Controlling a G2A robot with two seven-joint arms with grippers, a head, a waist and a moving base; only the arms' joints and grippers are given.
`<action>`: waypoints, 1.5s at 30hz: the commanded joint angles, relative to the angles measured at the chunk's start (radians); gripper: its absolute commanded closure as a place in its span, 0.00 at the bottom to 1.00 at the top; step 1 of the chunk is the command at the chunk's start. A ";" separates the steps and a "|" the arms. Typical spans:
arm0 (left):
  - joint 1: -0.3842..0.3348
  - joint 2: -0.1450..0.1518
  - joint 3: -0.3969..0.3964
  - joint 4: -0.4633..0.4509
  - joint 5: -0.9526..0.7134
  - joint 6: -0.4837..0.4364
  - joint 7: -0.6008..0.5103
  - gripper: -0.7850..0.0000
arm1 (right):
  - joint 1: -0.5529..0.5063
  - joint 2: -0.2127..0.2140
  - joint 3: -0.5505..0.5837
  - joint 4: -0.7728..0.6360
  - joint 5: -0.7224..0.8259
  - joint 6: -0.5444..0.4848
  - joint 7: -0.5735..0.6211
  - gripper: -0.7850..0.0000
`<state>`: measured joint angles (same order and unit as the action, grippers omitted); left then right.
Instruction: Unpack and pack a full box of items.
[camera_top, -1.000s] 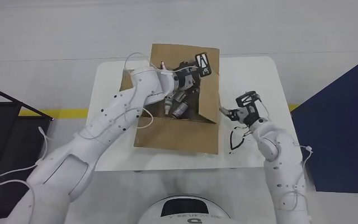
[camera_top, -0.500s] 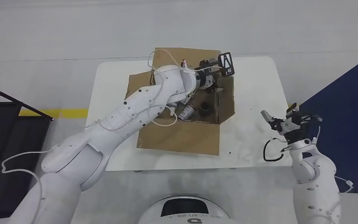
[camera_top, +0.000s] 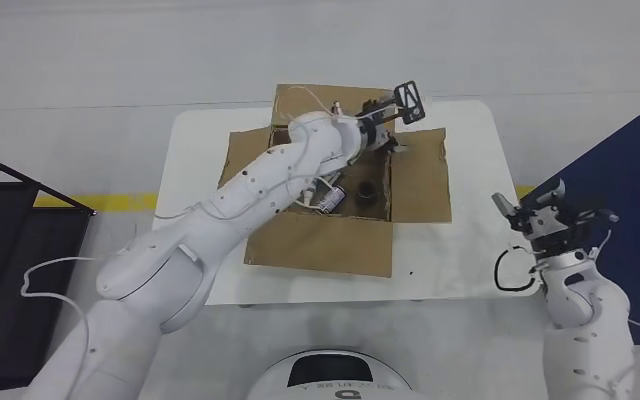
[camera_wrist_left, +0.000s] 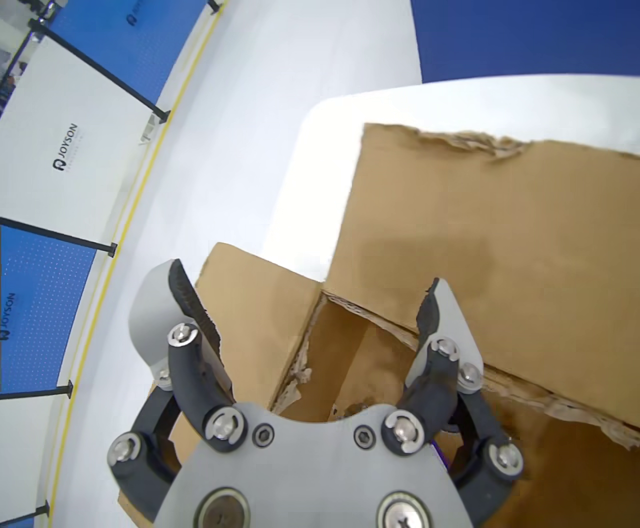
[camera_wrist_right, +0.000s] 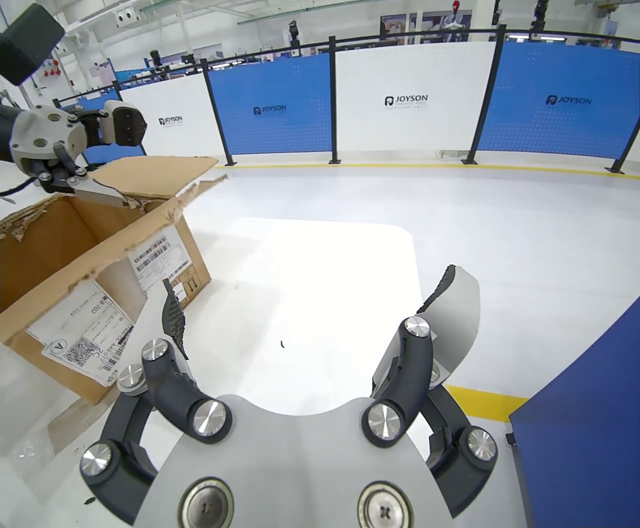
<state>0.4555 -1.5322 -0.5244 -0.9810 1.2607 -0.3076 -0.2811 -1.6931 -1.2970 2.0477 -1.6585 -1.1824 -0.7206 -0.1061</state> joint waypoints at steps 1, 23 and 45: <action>0.021 0.024 -0.061 -0.023 0.003 0.025 0.021 0.00 | 0.015 0.003 -0.006 -0.016 0.022 -0.015 -0.003 0.00; 0.677 0.295 -0.943 -0.729 0.058 -0.182 -0.086 0.00 | 0.247 0.013 -0.314 -0.182 0.102 0.135 0.347 0.00; 0.713 0.309 -1.085 -0.609 -0.083 -0.082 -0.052 0.00 | 0.628 0.035 -0.714 -0.061 0.460 -0.050 1.095 0.00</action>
<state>1.1689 -1.2234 -1.6102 -1.5893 1.1782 -0.3889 -0.3329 -1.0839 -1.2626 1.3422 -1.7218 -0.7586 -0.7627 0.9688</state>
